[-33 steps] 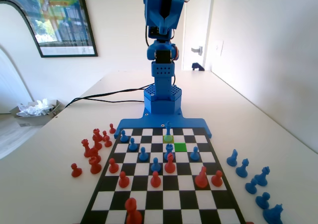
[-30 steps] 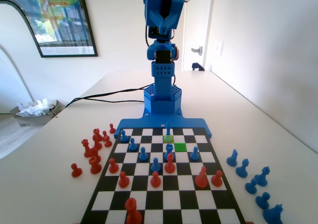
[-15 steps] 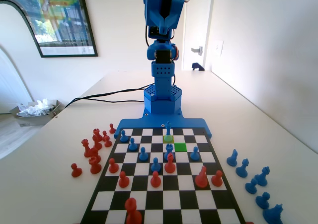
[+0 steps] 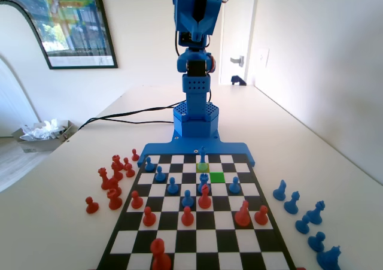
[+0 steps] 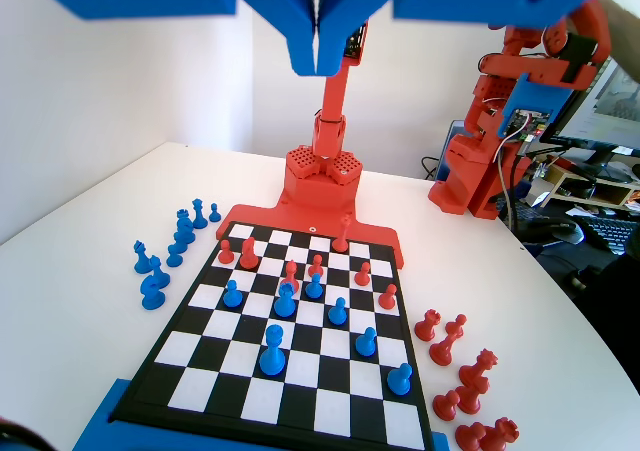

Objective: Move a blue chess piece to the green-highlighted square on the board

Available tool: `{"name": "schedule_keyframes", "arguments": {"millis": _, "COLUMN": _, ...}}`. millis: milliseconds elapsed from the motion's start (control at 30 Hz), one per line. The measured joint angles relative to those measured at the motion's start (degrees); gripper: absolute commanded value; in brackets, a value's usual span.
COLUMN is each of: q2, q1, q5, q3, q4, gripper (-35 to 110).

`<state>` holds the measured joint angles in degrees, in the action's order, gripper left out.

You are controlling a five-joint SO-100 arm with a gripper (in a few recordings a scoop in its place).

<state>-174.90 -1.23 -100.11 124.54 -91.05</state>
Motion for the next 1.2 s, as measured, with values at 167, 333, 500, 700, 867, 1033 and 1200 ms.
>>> {"name": "schedule_keyframes", "arguments": {"millis": 167, "q2": 0.0, "q1": 0.0, "q5": 0.0, "q3": 0.0, "q4": 0.0, "gripper": 1}}
{"name": "schedule_keyframes", "arguments": {"millis": 333, "q2": 0.0, "q1": 0.0, "q5": 0.0, "q3": 0.0, "q4": 0.0, "gripper": 1}}
{"name": "schedule_keyframes", "arguments": {"millis": 500, "q2": 0.0, "q1": 0.0, "q5": 0.0, "q3": 0.0, "q4": 0.0, "gripper": 1}}
{"name": "schedule_keyframes", "arguments": {"millis": 700, "q2": 0.0, "q1": -0.4, "q5": 0.0, "q3": 0.0, "q4": 0.0, "gripper": 1}}
{"name": "schedule_keyframes", "arguments": {"millis": 867, "q2": 0.0, "q1": 0.2, "q5": 0.6, "q3": 0.0, "q4": 0.5, "gripper": 1}}
{"name": "schedule_keyframes", "arguments": {"millis": 1033, "q2": 2.9, "q1": 0.8, "q5": 3.4, "q3": -1.5, "q4": 1.8, "gripper": 1}}
{"name": "schedule_keyframes", "arguments": {"millis": 1200, "q2": 12.3, "q1": 2.4, "q5": 8.5, "q3": -9.3, "q4": 1.8, "gripper": 1}}
